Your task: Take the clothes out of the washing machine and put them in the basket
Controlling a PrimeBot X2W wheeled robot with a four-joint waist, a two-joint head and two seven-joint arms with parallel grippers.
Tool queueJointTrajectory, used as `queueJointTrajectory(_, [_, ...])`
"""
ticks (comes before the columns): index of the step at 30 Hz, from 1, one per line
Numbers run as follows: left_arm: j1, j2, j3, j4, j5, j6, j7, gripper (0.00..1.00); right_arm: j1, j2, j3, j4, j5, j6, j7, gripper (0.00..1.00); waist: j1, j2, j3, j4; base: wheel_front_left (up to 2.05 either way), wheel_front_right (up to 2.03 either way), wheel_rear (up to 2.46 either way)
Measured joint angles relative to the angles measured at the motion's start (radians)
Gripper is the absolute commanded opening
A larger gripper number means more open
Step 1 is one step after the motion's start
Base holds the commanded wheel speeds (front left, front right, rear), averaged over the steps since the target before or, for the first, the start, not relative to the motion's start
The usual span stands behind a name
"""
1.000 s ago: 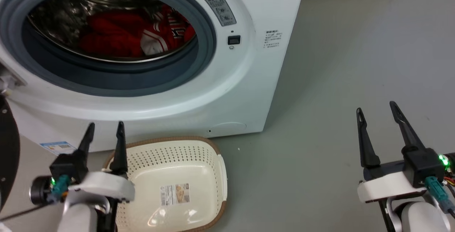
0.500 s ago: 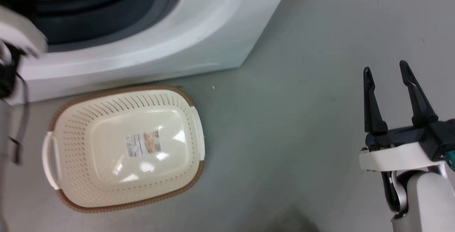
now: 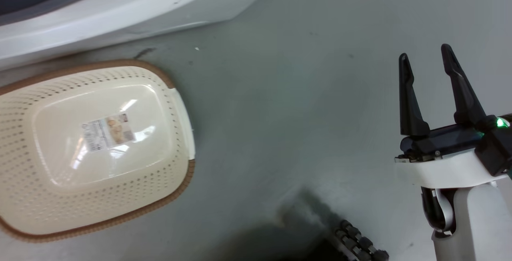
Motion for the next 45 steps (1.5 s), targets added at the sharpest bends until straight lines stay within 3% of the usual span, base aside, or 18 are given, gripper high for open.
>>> queueJointTrajectory(11, [-0.236,0.12,-0.141,0.087,-0.005,0.0,0.251,1.0,-0.002,0.0,0.074,-0.037,0.056,0.0,0.0,1.0,-0.0001,0.0,0.095,-0.112,0.0,0.0,0.0])
queueJointTrajectory(16, [-0.264,0.12,-0.179,0.13,-0.008,0.0,0.284,1.0,0.001,0.0,0.086,-0.048,0.07,0.0,0.0,1.0,-0.0001,0.0,0.123,-0.143,0.0,0.0,0.0])
queueJointTrajectory(26, [-0.335,0.102,-0.212,0.212,-0.006,0.0,0.308,1.0,0.02,0.0,0.057,-0.081,0.067,0.0,0.0,1.0,-0.0002,0.0,0.154,-0.128,0.0,0.0,0.0])
queueJointTrajectory(27, [-0.339,0.098,-0.211,0.222,-0.009,0.0,0.308,0.94,0.02,0.0,0.058,-0.082,0.065,0.0,0.0,1.0,-0.0003,0.0,0.155,-0.126,0.0,0.0,0.0])
queueJointTrajectory(28, [-0.344,0.094,-0.213,0.229,-0.009,0.0,0.308,0.03,0.021,0.0,0.058,-0.084,0.065,0.0,0.0,1.0,-0.0003,0.0,0.157,-0.125,0.0,0.0,0.0])
queueJointTrajectory(37, [-0.376,0.083,-0.231,0.25,-0.025,0.0,0.25,0.0,0.015,0.0,0.054,-0.088,0.063,0.0,0.0,1.0,-0.0004,0.0,0.167,-0.11,0.0,0.0,0.0])
queueJointTrajectory(45, [-0.341,0.057,-0.231,0.287,-0.028,0.024,0.083,0.0,-0.008,0.001,0.031,-0.055,0.029,0.0,0.0,1.0,-0.0003,0.0,0.14,-0.092,0.0,0.0,0.0])
